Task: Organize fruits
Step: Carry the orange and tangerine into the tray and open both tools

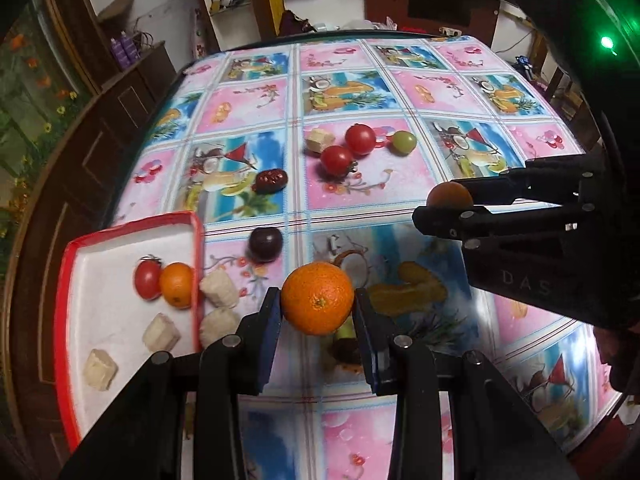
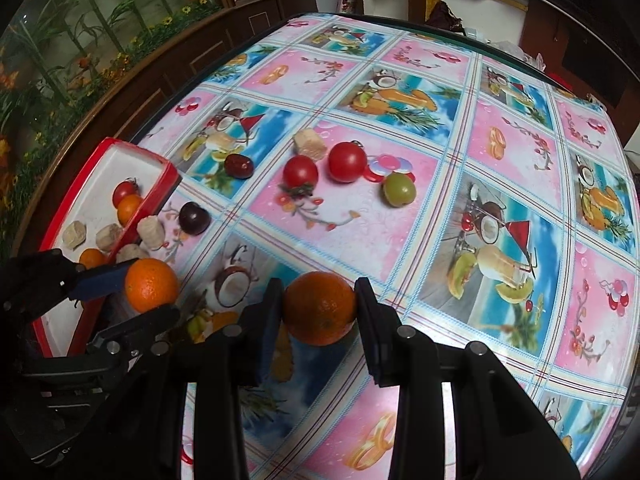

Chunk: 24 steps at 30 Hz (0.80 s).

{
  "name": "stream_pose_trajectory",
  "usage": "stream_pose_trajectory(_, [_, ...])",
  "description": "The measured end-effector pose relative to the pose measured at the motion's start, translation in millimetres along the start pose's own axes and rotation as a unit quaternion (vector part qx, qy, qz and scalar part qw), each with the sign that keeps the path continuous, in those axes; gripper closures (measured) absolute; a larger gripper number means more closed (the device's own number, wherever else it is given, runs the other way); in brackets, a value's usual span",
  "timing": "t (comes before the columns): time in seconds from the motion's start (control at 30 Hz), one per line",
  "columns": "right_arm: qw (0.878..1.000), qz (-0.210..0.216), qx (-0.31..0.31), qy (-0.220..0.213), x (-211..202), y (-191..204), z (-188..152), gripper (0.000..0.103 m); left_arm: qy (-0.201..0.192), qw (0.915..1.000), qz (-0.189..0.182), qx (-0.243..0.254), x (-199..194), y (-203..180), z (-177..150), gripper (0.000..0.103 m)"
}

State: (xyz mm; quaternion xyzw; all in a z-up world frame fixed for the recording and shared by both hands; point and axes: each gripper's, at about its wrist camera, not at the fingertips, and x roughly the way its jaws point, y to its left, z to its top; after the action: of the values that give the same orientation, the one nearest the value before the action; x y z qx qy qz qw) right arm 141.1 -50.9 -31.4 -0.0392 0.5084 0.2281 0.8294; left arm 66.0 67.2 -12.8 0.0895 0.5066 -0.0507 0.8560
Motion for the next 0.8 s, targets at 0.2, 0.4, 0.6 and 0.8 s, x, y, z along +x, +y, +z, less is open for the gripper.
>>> stream_pose_trajectory(0.2, [1.0, 0.002, -0.008, -0.002, -7, 12, 1, 0.065, 0.001, 0.9999, 0.012, -0.013, -13, 13, -14, 0.068])
stream_pose_trajectory(0.4, [1.0, 0.004, -0.014, -0.005, -12, 22, 3, 0.065, 0.011, 0.9989, 0.016, -0.043, -16, 31, -25, 0.068])
stream_pose_trajectory(0.6, [1.0, 0.008, -0.023, -0.004, -11, 35, 5, 0.065, 0.017, 0.9976, 0.011, -0.066, -20, 42, -38, 0.068])
stream_pose_trajectory(0.8, [0.999, 0.018, -0.041, -0.003, -8, 56, 9, 0.065, 0.02, 0.996, 0.027, -0.083, -27, 60, -54, 0.068])
